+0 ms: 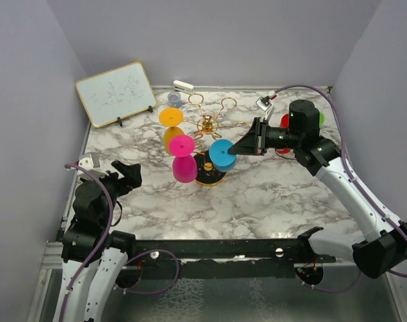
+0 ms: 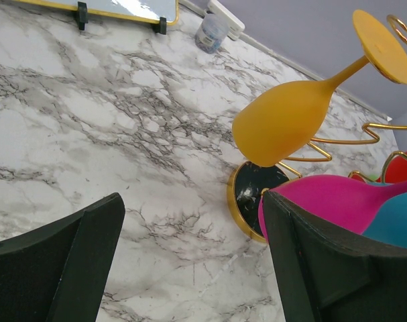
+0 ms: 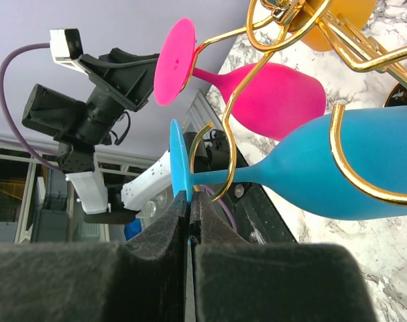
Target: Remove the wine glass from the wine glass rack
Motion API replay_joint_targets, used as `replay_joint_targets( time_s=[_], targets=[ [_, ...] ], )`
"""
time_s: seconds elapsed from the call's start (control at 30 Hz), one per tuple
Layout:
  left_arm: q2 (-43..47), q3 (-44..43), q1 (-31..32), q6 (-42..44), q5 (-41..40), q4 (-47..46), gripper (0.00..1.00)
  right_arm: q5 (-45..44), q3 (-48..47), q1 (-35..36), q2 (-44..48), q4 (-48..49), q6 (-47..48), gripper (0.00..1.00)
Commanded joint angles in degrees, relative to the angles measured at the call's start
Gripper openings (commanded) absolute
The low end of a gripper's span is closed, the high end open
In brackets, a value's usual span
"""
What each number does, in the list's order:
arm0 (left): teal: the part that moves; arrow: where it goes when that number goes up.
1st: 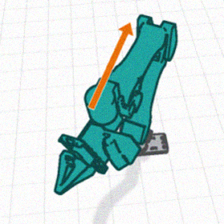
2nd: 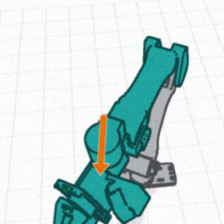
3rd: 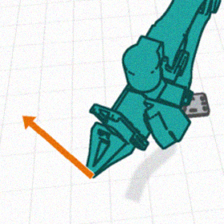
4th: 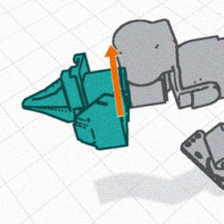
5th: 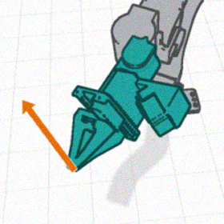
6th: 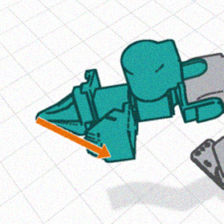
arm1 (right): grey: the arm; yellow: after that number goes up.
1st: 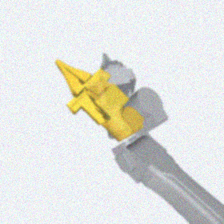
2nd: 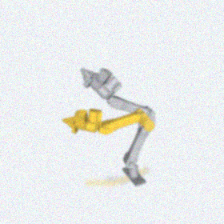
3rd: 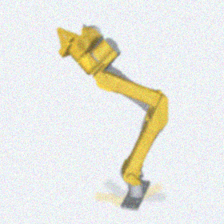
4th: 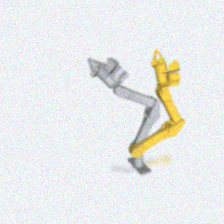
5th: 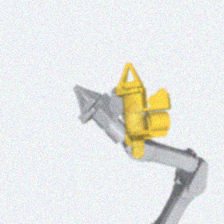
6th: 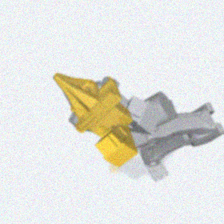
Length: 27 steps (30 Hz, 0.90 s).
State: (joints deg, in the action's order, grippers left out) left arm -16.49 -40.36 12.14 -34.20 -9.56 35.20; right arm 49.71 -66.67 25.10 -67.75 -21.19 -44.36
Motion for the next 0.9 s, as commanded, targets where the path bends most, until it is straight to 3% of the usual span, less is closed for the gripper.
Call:
replay_joint_targets(
  time_s=[0.0, 0.33, 0.87],
  targets=[
    [0.8, -0.3, 0.4, -0.4, -1.1, -1.0, 0.86, -2.5, -3.1, 0.3, 1.8, -0.8, -0.2, 0.01],
    [0.9, -0.4, 0.4, -0.4, -1.0, -1.0, 0.86, -0.2, -3.1, 0.3, 0.5, 4.8, -6.3, 0.01],
    [0.9, -0.2, 0.3, -0.4, -1.1, -1.3, 0.86, 0.8, -4.6, 0.9, -3.4, 7.1, -8.1, 0.01]
  ],
)
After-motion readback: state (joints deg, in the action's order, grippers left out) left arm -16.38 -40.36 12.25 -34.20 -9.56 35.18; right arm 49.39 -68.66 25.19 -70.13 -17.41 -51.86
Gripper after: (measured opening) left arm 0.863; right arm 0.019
